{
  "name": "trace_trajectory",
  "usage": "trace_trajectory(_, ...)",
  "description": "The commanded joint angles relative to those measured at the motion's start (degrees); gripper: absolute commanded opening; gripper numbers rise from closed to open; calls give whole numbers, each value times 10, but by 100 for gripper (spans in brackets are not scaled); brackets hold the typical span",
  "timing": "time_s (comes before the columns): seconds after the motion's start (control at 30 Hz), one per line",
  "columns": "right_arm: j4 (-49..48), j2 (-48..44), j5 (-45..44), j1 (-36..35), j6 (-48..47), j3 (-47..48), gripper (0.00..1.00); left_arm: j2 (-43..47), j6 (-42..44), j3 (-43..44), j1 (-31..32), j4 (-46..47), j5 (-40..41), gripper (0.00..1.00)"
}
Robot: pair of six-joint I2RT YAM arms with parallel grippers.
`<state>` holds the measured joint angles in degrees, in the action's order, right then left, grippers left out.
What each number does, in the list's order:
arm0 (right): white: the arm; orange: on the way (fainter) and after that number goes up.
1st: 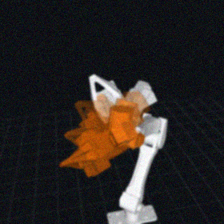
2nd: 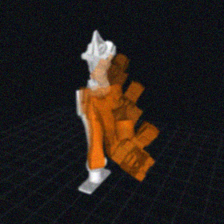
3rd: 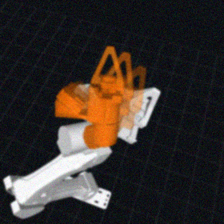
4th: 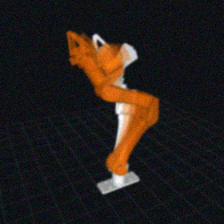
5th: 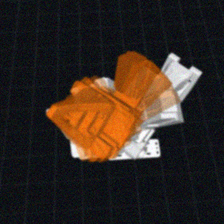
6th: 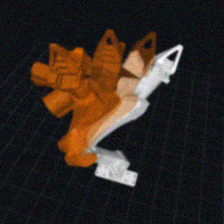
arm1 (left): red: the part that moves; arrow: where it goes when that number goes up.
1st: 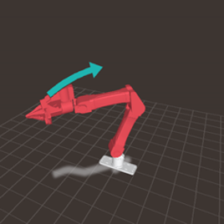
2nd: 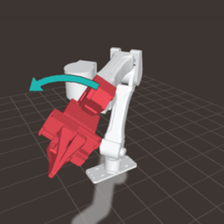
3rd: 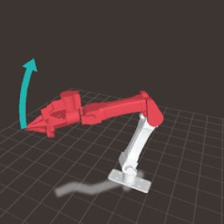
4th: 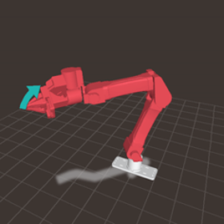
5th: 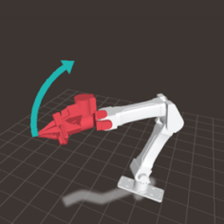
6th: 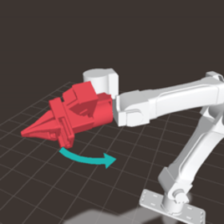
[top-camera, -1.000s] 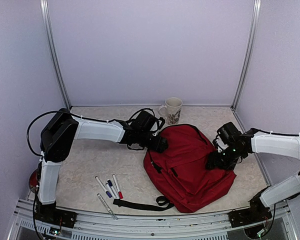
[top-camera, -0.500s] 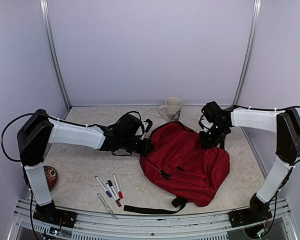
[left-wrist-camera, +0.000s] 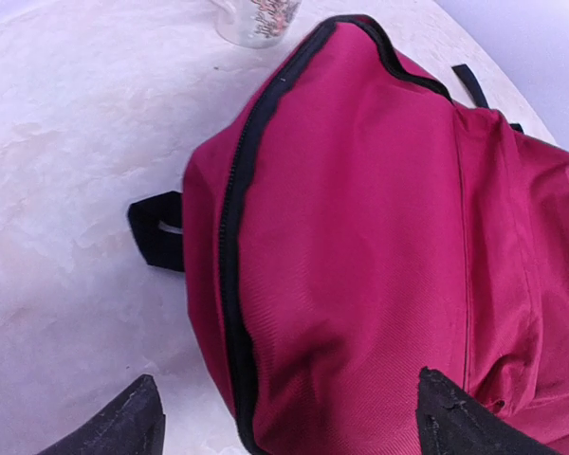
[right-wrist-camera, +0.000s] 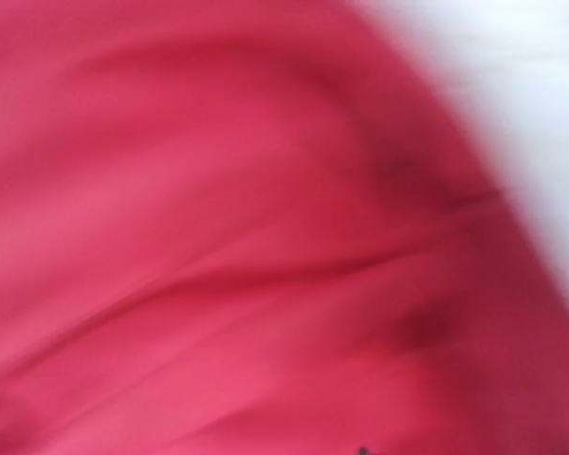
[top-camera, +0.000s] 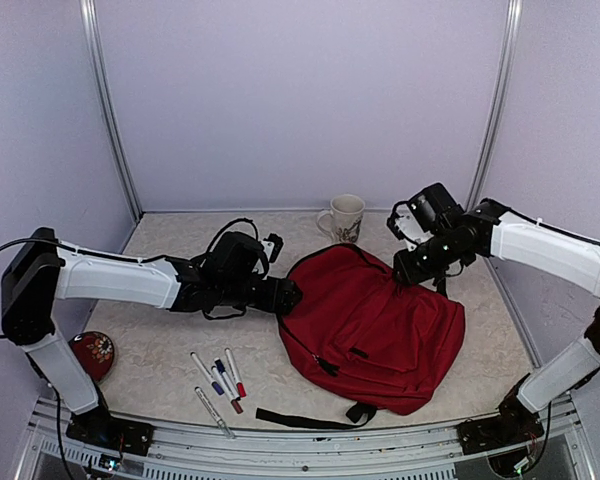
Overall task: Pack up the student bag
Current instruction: Rotate the student bag at the center of the board.
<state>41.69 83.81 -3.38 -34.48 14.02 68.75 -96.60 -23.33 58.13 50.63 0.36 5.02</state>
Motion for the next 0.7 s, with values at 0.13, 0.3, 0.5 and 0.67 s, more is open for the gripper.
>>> trace_trajectory(0.13,-164,-99,221,-114,18,-167,29,68,-32,0,42,-46,67,99)
trace_trajectory(0.3,-181,-61,183,-134,26,-191,23,19,-85,-17,82,-6,-15,99)
trace_trajectory(0.5,-209,-28,167,-161,21,-219,24,-35,-98,4,109,-38,7,99)
trace_trajectory(0.67,-237,11,164,-170,17,-225,30,-23,-115,-4,118,-38,28,99)
